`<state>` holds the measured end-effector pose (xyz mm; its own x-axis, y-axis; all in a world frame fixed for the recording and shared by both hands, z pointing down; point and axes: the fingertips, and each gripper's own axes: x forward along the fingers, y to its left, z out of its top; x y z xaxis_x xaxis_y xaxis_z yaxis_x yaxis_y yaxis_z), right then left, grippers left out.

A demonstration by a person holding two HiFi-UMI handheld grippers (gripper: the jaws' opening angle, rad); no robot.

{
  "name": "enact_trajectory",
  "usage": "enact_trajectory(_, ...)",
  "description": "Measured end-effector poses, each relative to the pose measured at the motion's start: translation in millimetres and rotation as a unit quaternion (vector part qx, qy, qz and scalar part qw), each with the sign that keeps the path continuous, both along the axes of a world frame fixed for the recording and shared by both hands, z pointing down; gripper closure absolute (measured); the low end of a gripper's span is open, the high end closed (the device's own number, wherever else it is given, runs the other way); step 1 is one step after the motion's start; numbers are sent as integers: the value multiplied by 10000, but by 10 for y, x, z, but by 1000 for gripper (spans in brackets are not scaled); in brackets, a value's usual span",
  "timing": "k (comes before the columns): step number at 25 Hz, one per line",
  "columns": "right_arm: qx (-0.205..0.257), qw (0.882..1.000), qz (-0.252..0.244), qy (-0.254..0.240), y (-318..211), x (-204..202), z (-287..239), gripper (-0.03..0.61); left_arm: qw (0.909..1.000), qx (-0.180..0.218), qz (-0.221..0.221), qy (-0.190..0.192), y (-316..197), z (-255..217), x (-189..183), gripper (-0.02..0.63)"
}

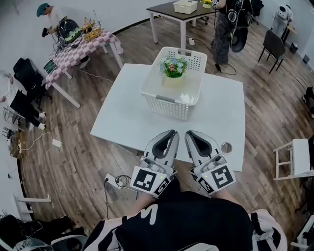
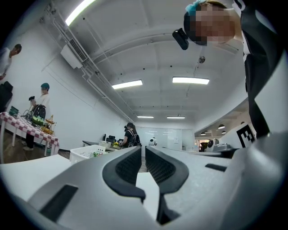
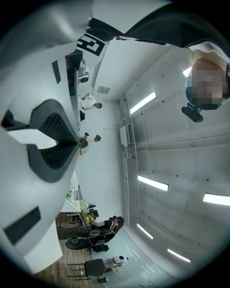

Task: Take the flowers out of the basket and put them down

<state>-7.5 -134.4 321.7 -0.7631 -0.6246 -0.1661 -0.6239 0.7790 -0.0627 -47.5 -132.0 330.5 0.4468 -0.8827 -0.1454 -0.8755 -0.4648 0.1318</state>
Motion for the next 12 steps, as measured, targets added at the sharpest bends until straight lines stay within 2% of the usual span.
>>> enact_trajectory(12,-96,9998,157,11,-856,-478,-4,560,9998,-74,192,38,-876,-37,-427,583)
